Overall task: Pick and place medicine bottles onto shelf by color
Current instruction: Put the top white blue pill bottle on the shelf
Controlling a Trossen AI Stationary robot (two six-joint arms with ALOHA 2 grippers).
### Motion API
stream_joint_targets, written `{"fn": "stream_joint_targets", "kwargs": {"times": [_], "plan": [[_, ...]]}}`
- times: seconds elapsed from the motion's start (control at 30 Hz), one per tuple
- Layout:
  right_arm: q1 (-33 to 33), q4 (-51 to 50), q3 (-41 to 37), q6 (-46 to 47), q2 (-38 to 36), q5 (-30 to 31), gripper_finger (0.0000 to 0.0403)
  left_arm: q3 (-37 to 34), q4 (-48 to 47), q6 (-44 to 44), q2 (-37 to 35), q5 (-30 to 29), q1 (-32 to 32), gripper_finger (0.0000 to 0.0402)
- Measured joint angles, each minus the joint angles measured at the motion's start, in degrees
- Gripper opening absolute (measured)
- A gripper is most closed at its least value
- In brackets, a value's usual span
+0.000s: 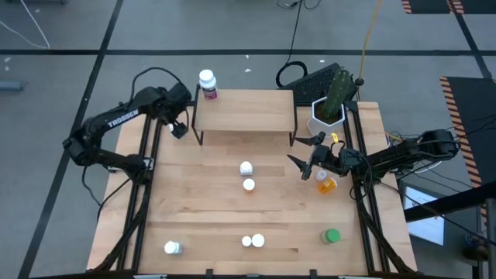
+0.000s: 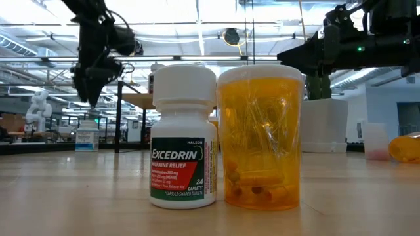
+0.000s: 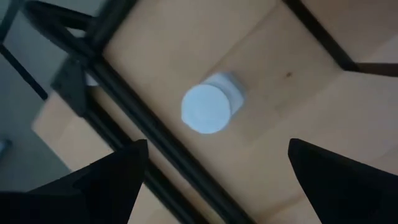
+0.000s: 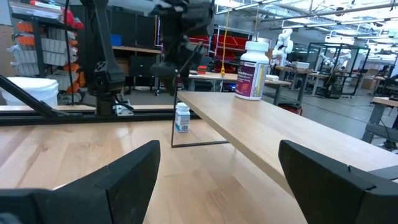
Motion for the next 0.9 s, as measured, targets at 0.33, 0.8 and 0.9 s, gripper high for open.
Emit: {"fn": "stream_joint_targets", "kwargs": {"times": [0.33, 0.8, 0.9], "plan": [[0.0, 0.01, 0.0, -0.37, 0.01, 0.01, 0.0325, -8.26, 10.54, -0.36, 0.0, 0.0, 2.77, 0.039], [0.0, 0.04, 0.0, 0.3, 0.01, 0.01, 0.0325, -11.57, 17.7, -0.96, 0.0, 0.04, 6.3, 0.0389], [0.0, 0.04, 0.0, 0.3, 0.01, 0.01, 0.0325, -11.57, 18.48, -0.93, 0.0, 0.04, 6.59, 0.0371]]}}
